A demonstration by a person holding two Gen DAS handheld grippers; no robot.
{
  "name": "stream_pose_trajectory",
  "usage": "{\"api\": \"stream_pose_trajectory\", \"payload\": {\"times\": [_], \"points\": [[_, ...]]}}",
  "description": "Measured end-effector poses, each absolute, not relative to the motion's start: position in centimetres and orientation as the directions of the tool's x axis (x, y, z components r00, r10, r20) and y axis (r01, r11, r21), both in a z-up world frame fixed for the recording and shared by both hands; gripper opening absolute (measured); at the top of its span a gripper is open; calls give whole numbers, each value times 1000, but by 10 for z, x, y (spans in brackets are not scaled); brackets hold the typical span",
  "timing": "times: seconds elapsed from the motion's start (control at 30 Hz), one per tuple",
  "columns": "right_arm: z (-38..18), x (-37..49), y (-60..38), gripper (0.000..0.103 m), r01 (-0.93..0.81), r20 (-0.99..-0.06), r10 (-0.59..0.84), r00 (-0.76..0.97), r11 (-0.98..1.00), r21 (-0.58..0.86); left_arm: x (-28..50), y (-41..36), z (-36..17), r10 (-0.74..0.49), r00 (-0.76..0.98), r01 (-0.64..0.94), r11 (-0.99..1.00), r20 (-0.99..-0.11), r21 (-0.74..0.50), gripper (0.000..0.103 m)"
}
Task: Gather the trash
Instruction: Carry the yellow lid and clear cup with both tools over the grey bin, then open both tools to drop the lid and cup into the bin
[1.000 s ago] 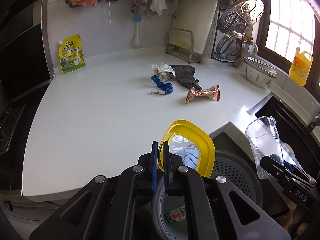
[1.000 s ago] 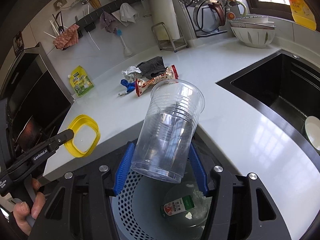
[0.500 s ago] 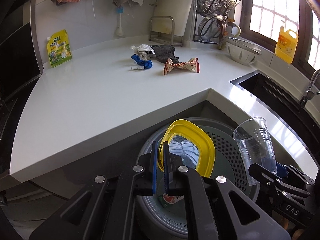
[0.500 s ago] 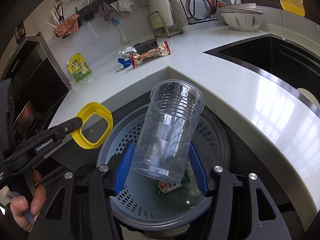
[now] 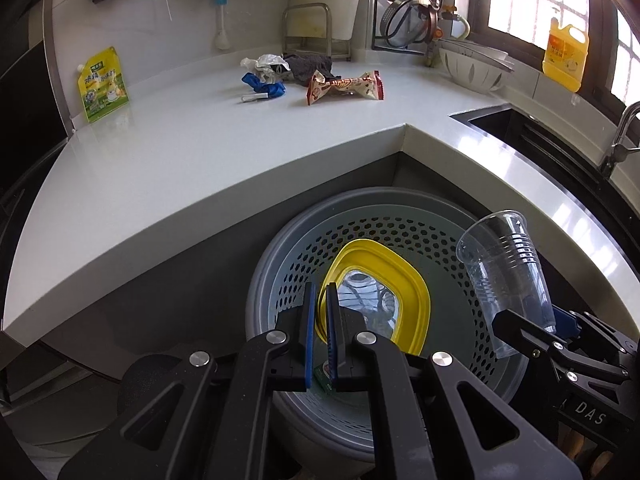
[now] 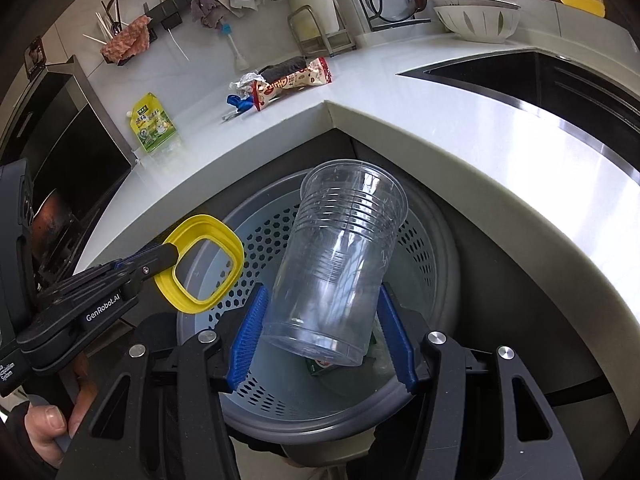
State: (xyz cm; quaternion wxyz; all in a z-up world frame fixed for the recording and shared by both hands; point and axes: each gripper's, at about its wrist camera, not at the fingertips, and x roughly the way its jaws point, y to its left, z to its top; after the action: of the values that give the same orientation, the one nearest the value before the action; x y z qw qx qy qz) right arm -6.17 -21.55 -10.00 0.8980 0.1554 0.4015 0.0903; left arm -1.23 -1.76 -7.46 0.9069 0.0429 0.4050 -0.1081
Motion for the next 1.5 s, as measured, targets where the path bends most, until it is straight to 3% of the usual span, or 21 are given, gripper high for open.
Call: {"api": "stream_pose_trajectory", "payload": {"times": [1.3, 1.43, 1.5], "points": [[-125, -50, -219, 56, -30, -711, 277, 647, 940, 340, 11, -4, -112, -117, 582, 199, 980, -805, 1, 9], [-123, -50, -219, 60, -30, -710, 276, 648, 940, 339, 10, -1, -111, -113, 583, 193, 981, -805, 2, 9], [-121, -52, -220, 75, -36, -699, 285, 656, 937, 349, 10, 0, -111, -111, 585, 188, 982, -803, 1, 9]]}}
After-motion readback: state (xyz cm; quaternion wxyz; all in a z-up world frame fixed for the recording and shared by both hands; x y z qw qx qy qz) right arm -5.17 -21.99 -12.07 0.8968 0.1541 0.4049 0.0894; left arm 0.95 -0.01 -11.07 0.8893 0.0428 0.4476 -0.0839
